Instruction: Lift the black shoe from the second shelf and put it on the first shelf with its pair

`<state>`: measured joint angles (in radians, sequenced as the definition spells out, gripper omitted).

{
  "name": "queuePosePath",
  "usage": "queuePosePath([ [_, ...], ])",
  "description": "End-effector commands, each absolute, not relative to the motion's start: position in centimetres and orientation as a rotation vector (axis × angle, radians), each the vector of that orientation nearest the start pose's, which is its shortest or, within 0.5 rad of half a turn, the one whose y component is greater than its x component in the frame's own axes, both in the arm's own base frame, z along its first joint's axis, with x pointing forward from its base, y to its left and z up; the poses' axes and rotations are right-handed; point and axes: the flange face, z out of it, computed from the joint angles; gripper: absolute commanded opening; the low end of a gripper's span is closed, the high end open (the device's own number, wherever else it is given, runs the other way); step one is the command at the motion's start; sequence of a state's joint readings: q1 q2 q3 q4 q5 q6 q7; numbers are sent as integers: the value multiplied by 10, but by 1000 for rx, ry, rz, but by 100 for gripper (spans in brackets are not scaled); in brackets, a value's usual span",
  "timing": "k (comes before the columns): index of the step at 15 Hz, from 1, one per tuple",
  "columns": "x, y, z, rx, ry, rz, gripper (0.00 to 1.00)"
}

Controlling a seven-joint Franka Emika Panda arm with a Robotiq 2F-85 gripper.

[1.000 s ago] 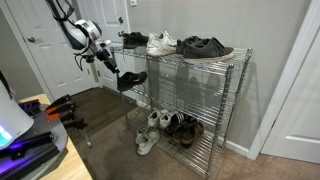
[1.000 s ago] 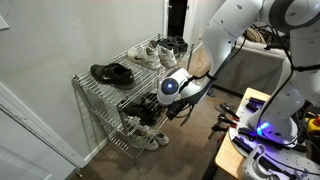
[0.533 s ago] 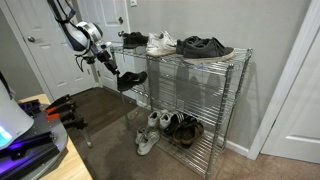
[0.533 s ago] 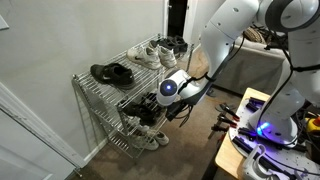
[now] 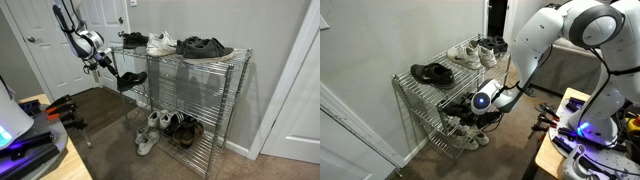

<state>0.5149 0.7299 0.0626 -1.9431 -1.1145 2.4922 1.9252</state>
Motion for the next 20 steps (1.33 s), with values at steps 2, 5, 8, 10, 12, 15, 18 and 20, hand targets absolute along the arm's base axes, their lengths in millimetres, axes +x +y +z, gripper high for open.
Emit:
queuePosePath([
  [2,495,333,77,-3158,920,-912,100],
  [5,499,335,71,-3118,1008,-953,100],
  [8,508,330,50,-3159,1055,-933,100],
  [10,513,329,32,-3184,1045,-859,100],
  [12,515,330,19,-3189,1021,-810,100],
  [15,518,333,7,-3189,977,-774,68],
  [18,519,337,4,-3190,956,-762,47],
  [20,520,339,4,-3188,943,-759,35],
])
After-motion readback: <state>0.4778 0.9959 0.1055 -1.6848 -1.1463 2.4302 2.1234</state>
